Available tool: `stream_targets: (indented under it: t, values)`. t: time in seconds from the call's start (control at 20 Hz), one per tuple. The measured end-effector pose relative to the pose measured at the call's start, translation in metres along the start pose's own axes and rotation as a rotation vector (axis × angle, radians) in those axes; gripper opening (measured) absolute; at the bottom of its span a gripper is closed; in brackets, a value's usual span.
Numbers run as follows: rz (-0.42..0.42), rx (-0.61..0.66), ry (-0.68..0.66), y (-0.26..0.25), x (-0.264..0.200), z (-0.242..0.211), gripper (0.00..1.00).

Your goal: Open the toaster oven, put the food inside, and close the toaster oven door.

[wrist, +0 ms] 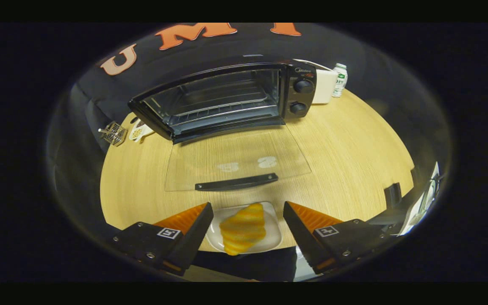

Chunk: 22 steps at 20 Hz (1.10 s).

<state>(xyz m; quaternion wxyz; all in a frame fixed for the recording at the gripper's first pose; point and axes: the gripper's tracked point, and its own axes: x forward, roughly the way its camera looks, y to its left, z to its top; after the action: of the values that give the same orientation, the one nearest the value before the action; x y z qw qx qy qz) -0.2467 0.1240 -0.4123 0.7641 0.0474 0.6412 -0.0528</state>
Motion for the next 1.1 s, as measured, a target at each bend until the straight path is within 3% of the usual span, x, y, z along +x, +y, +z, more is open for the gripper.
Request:
stream_targets:
  t: [0.35,0.7,0.9,1.1]
  values:
    - [-0.029,0.04,0.126,0.007,-0.006,-0.071,0.99]
    - [-0.048,0.034,0.218,0.016,0.023,-0.113,0.95]
    - [-0.061,0.036,0.227,0.016,0.036,-0.119,0.86]
    - [-0.086,0.015,0.213,0.016,0.044,-0.118,0.67]
